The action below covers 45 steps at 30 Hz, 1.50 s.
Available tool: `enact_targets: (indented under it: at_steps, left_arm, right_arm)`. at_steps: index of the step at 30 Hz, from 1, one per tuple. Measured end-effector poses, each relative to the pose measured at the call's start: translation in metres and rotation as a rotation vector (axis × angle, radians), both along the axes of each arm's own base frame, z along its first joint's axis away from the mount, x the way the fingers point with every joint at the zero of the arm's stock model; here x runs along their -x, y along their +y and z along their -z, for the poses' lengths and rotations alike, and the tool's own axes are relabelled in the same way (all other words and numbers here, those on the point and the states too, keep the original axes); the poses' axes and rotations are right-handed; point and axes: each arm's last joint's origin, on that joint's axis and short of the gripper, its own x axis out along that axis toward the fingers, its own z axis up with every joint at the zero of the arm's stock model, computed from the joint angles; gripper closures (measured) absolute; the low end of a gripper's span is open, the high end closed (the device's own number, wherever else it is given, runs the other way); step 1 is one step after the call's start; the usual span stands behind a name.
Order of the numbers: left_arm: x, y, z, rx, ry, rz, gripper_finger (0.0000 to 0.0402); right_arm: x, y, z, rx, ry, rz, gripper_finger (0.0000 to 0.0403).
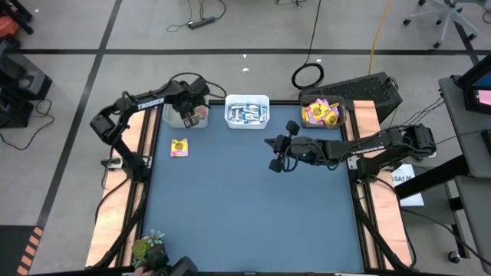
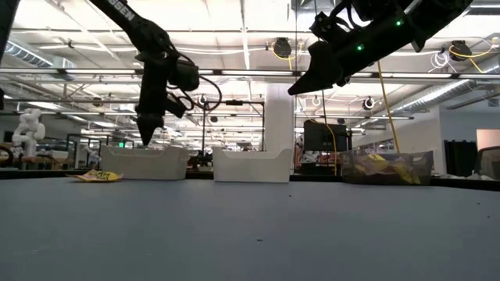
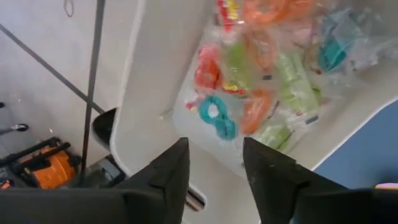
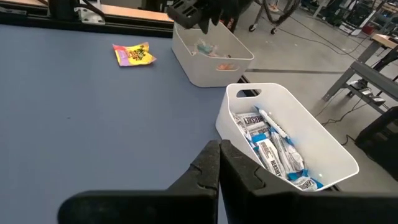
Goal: Sort candy
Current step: Put the yellow candy into the black bin
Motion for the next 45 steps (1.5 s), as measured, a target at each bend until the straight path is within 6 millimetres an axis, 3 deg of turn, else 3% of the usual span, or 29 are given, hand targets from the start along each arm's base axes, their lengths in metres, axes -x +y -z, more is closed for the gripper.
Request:
enact_targets:
  at_steps: [5, 12, 17, 23, 28, 35, 45]
  left_arm:
    - [0.007, -0.013, -0.022, -0.029, -0.076, -0.004, 0.0234]
    - [0.007, -0.074, -0.040, 0.087, -0.199, 0.183, 0.0235]
    - [0.000, -0.123, -0.027, 0.195, -0.134, 0.360, 0.0235]
    - [-0.006, -0.159, 0.006, 0.249, -0.091, 0.451, 0.0234]
    - [0.000, -0.165, 0.031, 0.241, -0.101, 0.413, 0.0209]
    - [0.007, -0.166, 0.049, 0.268, -0.046, 0.401, 0.0165]
    - [0.005, -0.146, 0.080, 0.282, 0.044, 0.280, 0.0162]
  right_arm:
    - [0.000, 0.000, 0.000, 0.001, 0.000, 0.003, 0.0403]
    - [0.000, 0.000, 0.000, 0.001, 0.000, 0.003, 0.0403]
    - [0.000, 0.000, 0.000, 0.001, 0.000, 0.003, 0.0403]
    - [0.000, 0.000, 0.000, 0.001, -0.001, 0.003, 0.0403]
    - [0.000, 0.000, 0.000, 0.001, -0.002, 0.003, 0.0403]
    - [0.000, 0.000, -0.001, 0.001, -0.005, 0.003, 0.0403]
    - [0.000, 0.000, -0.001, 0.001, -0.008, 0.003, 0.0403]
